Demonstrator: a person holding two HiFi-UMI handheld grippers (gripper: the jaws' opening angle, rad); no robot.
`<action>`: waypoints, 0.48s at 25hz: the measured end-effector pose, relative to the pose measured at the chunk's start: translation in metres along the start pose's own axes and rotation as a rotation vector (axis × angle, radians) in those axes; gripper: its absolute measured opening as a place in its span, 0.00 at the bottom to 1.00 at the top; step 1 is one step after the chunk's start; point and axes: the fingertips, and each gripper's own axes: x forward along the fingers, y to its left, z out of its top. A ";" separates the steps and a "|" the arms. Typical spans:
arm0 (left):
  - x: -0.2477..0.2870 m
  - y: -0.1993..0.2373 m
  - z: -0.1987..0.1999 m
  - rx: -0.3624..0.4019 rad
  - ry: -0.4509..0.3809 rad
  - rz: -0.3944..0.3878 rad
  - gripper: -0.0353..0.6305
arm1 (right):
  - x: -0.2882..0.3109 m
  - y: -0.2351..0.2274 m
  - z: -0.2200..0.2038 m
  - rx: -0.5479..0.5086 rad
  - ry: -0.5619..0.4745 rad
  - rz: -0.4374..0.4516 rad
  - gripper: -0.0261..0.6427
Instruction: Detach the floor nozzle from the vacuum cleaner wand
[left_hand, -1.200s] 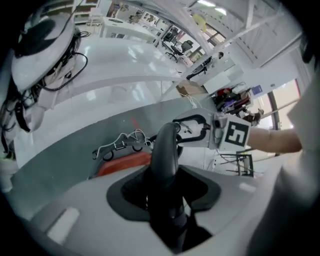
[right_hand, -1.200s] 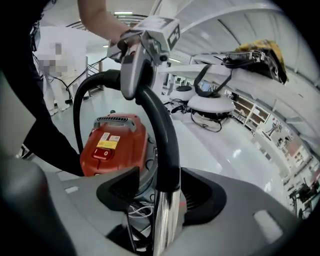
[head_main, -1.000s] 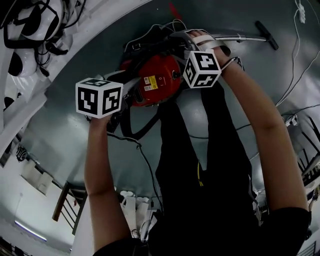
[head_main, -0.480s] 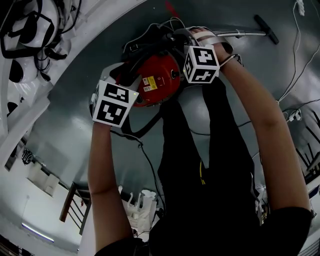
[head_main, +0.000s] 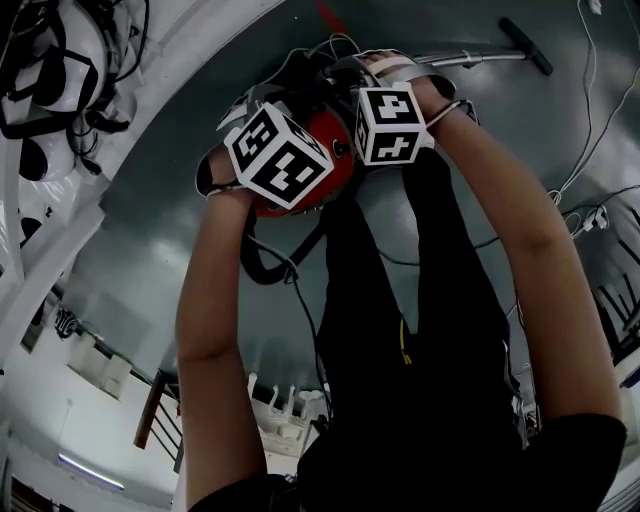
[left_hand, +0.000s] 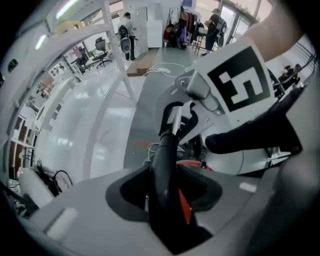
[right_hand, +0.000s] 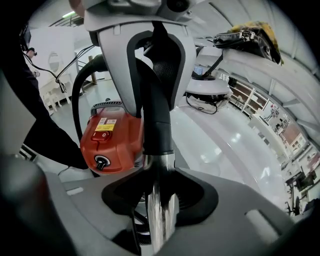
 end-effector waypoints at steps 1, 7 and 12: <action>0.003 -0.002 0.001 0.002 0.013 -0.018 0.31 | -0.002 0.001 0.000 0.000 -0.002 0.003 0.29; 0.010 -0.013 0.004 0.014 0.044 -0.105 0.28 | -0.006 0.007 0.000 -0.014 -0.027 0.022 0.29; 0.008 -0.016 0.001 -0.002 0.040 -0.086 0.28 | -0.008 0.011 0.001 -0.023 -0.059 0.014 0.29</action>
